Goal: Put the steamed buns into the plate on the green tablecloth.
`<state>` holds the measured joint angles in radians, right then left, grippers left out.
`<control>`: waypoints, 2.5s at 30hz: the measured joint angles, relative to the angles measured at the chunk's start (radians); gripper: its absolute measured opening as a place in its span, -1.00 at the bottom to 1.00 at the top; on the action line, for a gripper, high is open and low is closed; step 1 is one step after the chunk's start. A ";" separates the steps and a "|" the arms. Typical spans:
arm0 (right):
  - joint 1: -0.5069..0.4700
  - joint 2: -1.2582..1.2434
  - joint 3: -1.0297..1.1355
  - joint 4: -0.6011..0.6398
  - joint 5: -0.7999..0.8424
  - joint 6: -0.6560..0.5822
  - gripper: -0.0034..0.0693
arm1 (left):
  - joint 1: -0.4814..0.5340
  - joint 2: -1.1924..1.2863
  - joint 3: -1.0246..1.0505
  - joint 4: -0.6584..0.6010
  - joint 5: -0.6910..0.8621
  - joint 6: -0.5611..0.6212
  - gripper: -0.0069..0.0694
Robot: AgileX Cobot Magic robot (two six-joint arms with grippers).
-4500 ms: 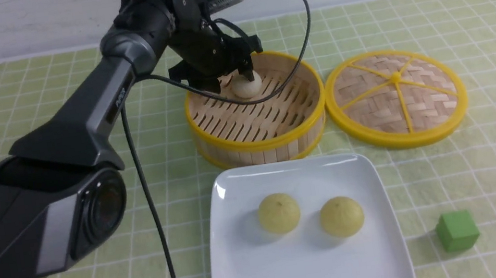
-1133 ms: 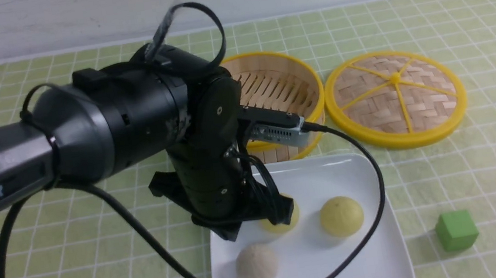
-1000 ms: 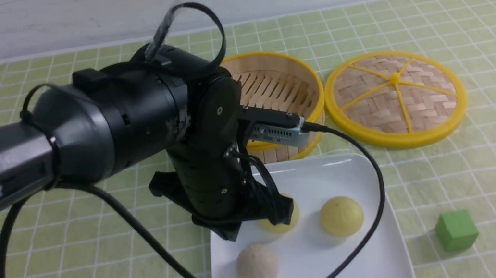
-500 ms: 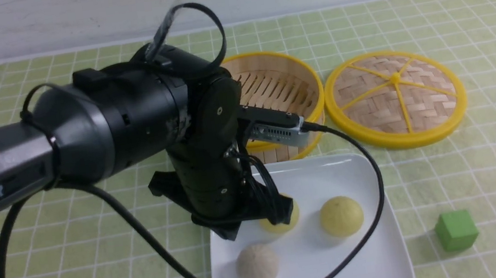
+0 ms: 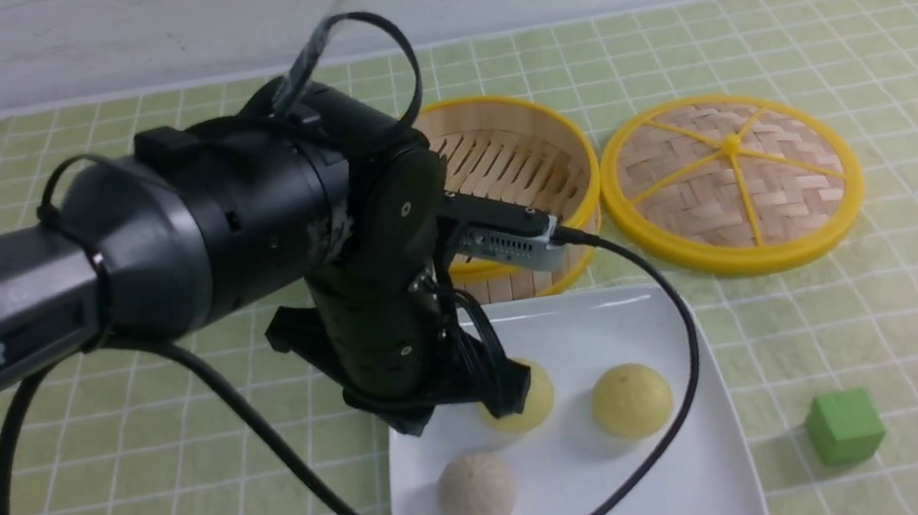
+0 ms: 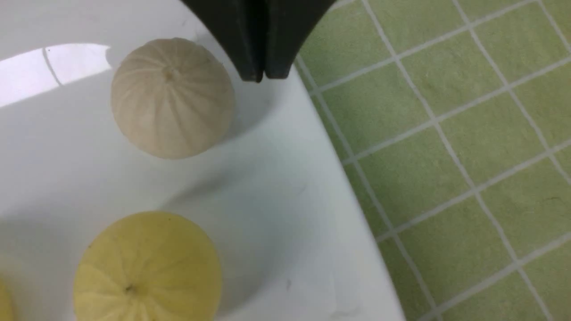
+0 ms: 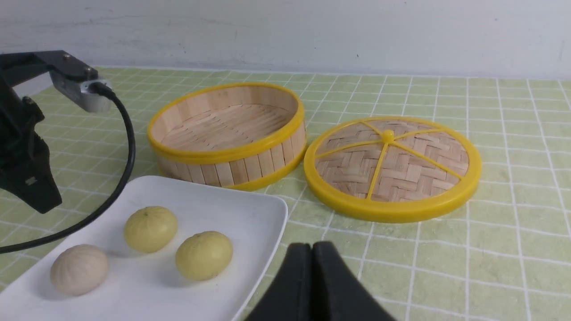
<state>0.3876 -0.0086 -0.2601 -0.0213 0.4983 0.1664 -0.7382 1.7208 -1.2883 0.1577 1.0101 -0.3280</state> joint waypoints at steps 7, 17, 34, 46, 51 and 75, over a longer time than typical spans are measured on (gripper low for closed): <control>-0.175 -0.004 0.152 -0.023 -0.056 0.000 -0.89 | 0.000 -0.066 0.000 0.022 0.001 -0.001 -0.78; -0.334 -0.004 0.275 -0.045 -0.085 0.001 -0.87 | -0.060 -0.380 0.000 0.064 0.038 -0.003 -0.77; -0.334 -0.004 0.277 -0.046 -0.094 0.001 -0.84 | -0.068 -1.089 0.412 0.130 -0.074 -0.207 -0.75; -0.334 -0.004 0.277 -0.047 -0.094 0.001 -0.80 | -0.068 -1.180 0.816 0.165 -0.626 -0.446 -0.73; -0.334 -0.004 0.277 -0.047 -0.094 0.001 -0.78 | -0.068 -1.180 0.858 0.166 -0.615 -0.448 -0.72; -0.334 -0.004 0.277 -0.047 -0.094 0.007 -0.73 | 0.576 -1.619 1.188 -0.164 -0.667 0.268 -0.68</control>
<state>0.0536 -0.0121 0.0171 -0.0684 0.4047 0.1735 -0.1619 0.1016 -0.1003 -0.0062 0.3434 -0.0604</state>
